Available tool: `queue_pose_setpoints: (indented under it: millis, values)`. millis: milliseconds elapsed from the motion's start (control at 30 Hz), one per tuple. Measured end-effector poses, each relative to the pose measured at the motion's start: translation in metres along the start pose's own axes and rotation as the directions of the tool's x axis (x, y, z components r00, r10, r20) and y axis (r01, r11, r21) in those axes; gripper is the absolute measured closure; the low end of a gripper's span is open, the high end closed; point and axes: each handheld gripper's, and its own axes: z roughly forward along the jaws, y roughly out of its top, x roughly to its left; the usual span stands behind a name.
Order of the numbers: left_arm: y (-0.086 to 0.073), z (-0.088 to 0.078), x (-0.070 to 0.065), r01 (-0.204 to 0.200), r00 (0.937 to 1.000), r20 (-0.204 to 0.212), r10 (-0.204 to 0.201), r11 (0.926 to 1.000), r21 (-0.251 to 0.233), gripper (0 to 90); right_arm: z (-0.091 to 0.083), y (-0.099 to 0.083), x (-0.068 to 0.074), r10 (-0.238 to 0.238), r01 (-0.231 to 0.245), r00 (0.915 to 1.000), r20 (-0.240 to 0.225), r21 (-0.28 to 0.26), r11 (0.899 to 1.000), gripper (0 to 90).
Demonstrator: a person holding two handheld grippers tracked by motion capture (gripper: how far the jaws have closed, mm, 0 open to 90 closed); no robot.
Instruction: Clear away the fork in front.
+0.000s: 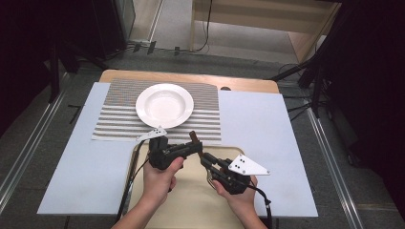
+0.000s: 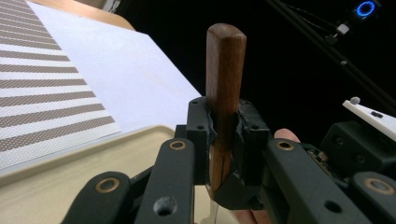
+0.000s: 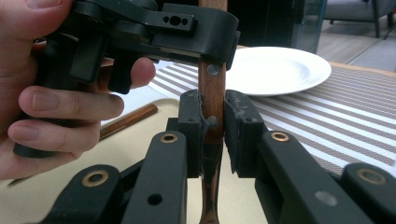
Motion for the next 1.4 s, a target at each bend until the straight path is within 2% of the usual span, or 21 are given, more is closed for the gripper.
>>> queue_pose_setpoints:
  millis: [33, 133, 167, 200, 233, 267, 300, 367, 400, 467, 500, 533, 567, 633, 667, 700, 833, 900, 1067, 1167, 1400]
  values:
    - [0.001, -0.002, -0.001, 0.0, 1.0, -0.001, 0.0, 1.0, -0.007, 79.2, 0.0, -0.001, 0.001, -0.015, 0.015, 0.9999, 0.003, -0.017, 1.0, 75.2]
    - [0.004, -0.007, -0.001, -0.017, 0.9997, -0.02, 0.017, 0.9997, -0.017, 79.8, 0.0, -0.001, 0.002, -0.038, 0.038, 0.9993, -0.006, -0.032, 0.999, 59.6]
    - [0.005, -0.009, -0.001, -0.023, 0.9994, -0.026, 0.022, 0.9995, -0.022, 79.8, 0.0, -0.001, 0.002, -0.038, 0.038, 0.9993, -0.006, -0.032, 0.999, 59.6]
    - [0.006, -0.011, 0.0, -0.024, 0.9993, -0.03, 0.023, 0.9994, -0.024, 79.9, 0.0, -0.001, -0.001, -0.039, 0.038, 0.9986, -0.036, -0.041, 0.998, 56.5]
    - [0.007, -0.015, 0.002, -0.03, 0.9992, -0.028, 0.029, 0.9991, -0.028, 80.0, -0.001, -0.001, -0.006, -0.061, 0.057, 0.9969, -0.049, -0.083, 0.995, 47.6]
    - [0.007, -0.015, 0.002, -0.03, 0.9992, -0.028, 0.029, 0.9991, -0.028, 80.0, -0.001, -0.001, -0.006, -0.061, 0.057, 0.9969, -0.049, -0.083, 0.995, 47.6]
    - [0.008, -0.018, 0.002, -0.045, 0.9984, -0.037, 0.044, 0.9986, -0.027, 80.0, -0.001, -0.001, -0.008, -0.065, 0.061, 0.997, -0.043, -0.082, 0.995, 47.2]
    - [0.008, -0.022, 0.003, -0.059, 0.9977, -0.035, 0.058, 0.9981, -0.019, 80.1, -0.007, 0.0, -0.013, -0.068, 0.07, 0.9969, 0.039, -0.047, 0.996, 39.6]
    - [0.008, -0.023, 0.003, -0.069, 0.9969, -0.038, 0.068, 0.9975, -0.015, 80.1, -0.009, 0.001, -0.014, -0.063, 0.064, 0.9968, 0.051, -0.033, 0.997, 36.9]
    - [0.008, -0.024, 0.003, -0.068, 0.9968, -0.042, 0.068, 0.9976, -0.012, 80.2, -0.01, 0.002, -0.016, -0.055, 0.056, 0.9967, 0.06, -0.017, 0.998, 33.6]
    - [0.008, -0.026, 0.005, -0.071, 0.9967, -0.04, 0.07, 0.9975, -0.005, 80.2, -0.015, 0.002, -0.018, -0.04, 0.04, 0.9957, 0.083, 0.0, 0.999, 22.9]
    - [0.008, -0.026, 0.005, -0.071, 0.9967, -0.04, 0.07, 0.9975, -0.005, 80.1, -0.017, 0.002, -0.019, -0.044, 0.044, 0.9948, 0.092, 0.005, 0.999, 17.4]
    - [0.008, -0.028, 0.005, -0.071, 0.9968, -0.035, 0.071, 0.9974, -0.003, 80.1, -0.017, 0.002, -0.019, -0.044, 0.044, 0.9948, 0.092, 0.005, 0.999, 17.4]
    - [0.008, -0.03, 0.007, -0.077, 0.9965, -0.033, 0.077, 0.997, 0.001, 80.2, -0.022, 0.001, -0.023, -0.043, 0.044, 0.9943, 0.097, -0.001, 0.999, 9.8]
    - [0.007, -0.032, 0.007, -0.082, 0.9962, -0.03, 0.082, 0.9966, 0.001, 80.2, -0.028, -0.001, -0.027, -0.025, 0.027, 0.9955, 0.091, -0.013, 1.0, 8.5]
    - [0.007, -0.034, 0.007, -0.088, 0.9956, -0.032, 0.088, 0.9962, 0.002, 80.2, -0.03, -0.001, -0.028, -0.025, 0.026, 0.9947, 0.1, -0.013, 1.0, 1.7]
    - [0.007, -0.037, 0.007, -0.101, 0.9943, -0.032, 0.101, 0.9948, 0.013, 80.2, -0.039, -0.005, -0.036, -0.014, 0.017, 0.9957, 0.091, -0.024, 1.0, 0.0]
    - [0.006, -0.039, 0.006, -0.12, 0.9919, -0.041, 0.12, 0.9926, 0.021, 80.2, -0.045, -0.007, -0.04, -0.008, 0.012, 0.9933, 0.116, -0.031, 0.999, 0.0]
    - [0.006, -0.043, 0.009, -0.104, 0.9946, -0.001, 0.104, 0.9942, 0.028, 80.2, -0.062, -0.013, -0.056, 0.009, -0.003, 0.9887, 0.15, -0.041, 0.999, 0.0]
    - [0.006, -0.044, 0.009, -0.113, 0.9936, -0.007, 0.113, 0.9932, 0.029, 80.2, -0.066, -0.014, -0.06, 0.009, -0.002, 0.9863, 0.164, -0.041, 0.999, 0.0]
    - [0.005, -0.05, 0.014, -0.085, 0.9964, 0.004, 0.085, 0.9963, 0.016, 80.2, -0.086, -0.023, -0.077, 0.017, -0.007, 0.9752, 0.221, -0.045, 0.999, 0.0]
